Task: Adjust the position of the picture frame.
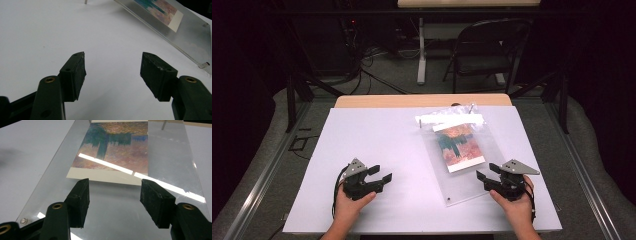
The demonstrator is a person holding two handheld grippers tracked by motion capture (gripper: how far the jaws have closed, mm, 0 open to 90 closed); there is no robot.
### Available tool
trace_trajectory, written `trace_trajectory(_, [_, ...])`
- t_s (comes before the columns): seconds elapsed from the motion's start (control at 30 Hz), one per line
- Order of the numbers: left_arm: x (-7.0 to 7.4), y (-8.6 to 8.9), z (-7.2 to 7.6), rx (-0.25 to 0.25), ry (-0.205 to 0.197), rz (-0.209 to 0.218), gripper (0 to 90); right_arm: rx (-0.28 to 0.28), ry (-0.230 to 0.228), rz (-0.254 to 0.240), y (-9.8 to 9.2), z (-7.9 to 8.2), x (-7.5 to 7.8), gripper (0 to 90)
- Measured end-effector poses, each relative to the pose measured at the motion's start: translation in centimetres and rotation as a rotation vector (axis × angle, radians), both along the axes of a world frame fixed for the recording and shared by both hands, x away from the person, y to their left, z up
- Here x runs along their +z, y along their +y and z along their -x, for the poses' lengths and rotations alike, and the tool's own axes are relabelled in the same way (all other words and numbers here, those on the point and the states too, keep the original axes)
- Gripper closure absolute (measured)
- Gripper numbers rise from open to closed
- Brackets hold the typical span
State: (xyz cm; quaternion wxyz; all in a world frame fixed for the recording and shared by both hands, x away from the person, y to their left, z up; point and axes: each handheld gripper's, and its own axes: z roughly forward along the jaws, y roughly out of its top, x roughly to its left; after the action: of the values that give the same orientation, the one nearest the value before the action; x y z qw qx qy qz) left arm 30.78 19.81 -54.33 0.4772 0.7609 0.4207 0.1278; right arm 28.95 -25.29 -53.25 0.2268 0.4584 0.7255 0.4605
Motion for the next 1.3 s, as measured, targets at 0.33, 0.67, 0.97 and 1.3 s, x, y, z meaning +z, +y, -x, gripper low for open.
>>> trace_trajectory(0.33, [0.1, 0.0, 0.2, -0.012, 0.012, 0.008, 39.0, 0.014, -0.006, 0.0, 0.3, -0.2, -0.1, 40.4])
trace_trajectory(0.67, [0.3, -0.2, 0.4, -0.032, 0.003, 0.012, 50.4, -0.018, 0.01, -0.007, -0.3, -0.3, 0.0, 44.7])
trace_trajectory(0.97, [0.5, -0.2, 0.5, -0.029, 0.004, 0.009, 62.5, -0.041, -0.005, -0.028, -1.6, -1.1, 0.7, 56.6])
trace_trajectory(1.3, [0.5, -0.5, 0.3, -0.029, 0.019, 0.008, 74.2, -0.069, -0.006, -0.01, -2.2, -1.4, 0.9, 61.2])
